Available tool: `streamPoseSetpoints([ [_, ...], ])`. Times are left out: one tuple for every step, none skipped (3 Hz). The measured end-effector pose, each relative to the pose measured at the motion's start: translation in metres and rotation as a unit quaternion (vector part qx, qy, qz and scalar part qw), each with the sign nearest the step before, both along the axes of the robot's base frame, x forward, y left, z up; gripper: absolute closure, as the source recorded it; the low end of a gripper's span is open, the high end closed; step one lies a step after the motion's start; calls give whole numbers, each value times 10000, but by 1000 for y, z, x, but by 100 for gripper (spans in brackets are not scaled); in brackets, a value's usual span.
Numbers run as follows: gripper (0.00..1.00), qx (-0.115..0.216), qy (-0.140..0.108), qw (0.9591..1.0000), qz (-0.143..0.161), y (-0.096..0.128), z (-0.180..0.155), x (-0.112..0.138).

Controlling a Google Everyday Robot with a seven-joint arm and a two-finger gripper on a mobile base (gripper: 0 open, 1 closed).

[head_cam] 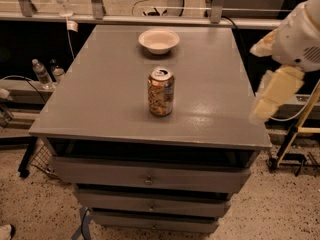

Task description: Knock orange can over

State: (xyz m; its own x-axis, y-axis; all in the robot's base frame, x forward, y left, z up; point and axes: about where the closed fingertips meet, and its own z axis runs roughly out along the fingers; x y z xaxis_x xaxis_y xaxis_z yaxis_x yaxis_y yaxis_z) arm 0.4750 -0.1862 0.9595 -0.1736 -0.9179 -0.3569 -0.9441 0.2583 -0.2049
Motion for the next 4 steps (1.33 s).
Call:
streamPoseSetpoints([
  [0,912,87,9956,212,30,-16,32],
  [0,1789,171,9830,366,62,-33,59],
  [0,2595,258,9644,438,91,-51,81],
  [0,3220,304,9453,428,108,-64,94],
])
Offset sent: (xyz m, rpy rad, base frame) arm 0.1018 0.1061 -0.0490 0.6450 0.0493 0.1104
